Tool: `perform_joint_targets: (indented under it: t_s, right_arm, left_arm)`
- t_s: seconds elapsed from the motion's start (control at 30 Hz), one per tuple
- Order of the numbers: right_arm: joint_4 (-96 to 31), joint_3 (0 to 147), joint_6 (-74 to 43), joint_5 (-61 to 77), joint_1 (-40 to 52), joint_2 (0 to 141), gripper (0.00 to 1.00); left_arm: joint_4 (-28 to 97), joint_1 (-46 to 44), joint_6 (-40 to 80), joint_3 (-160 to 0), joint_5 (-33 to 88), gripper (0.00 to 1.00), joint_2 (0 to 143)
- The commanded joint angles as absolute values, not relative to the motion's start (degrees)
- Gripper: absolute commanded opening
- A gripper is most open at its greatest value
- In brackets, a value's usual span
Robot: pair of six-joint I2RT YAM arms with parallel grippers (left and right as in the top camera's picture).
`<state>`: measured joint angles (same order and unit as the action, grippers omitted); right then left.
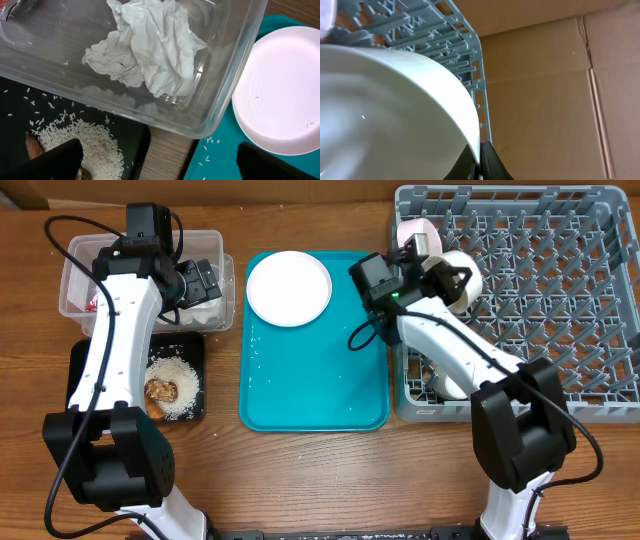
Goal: Sort waste into correct bins and load items into the dishwasher
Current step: 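Lower the white bowl into the rack and open right gripper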
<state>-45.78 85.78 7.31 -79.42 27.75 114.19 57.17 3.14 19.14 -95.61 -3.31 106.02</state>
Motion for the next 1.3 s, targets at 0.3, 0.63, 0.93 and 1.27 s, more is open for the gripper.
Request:
perform_joint_targets:
  t_s: [0.3, 0.63, 0.93, 1.27]
  right_arm:
    - [-48.6, 86.0, 7.5, -80.7, 34.2, 115.3, 0.43]
    - [-47.7, 90.3, 8.1, -76.1, 38.1, 112.4, 0.66]
    - [-47.7, 93.0, 2.1, -43.4, 40.9, 106.6, 0.67]
    - [-44.8, 93.0, -0.3, 0.2, 40.2, 106.5, 1.00]
  left_arm:
    - [57.0, 3.2, 18.2, -96.6, -4.0, 1.00, 105.6]
    - [57.0, 3.2, 18.2, -96.6, -4.0, 0.99, 105.6]
    - [57.0, 3.2, 18.2, -96.6, -4.0, 1.00, 105.6]
    - [57.0, 3.2, 18.2, -96.6, -4.0, 1.00, 105.6]
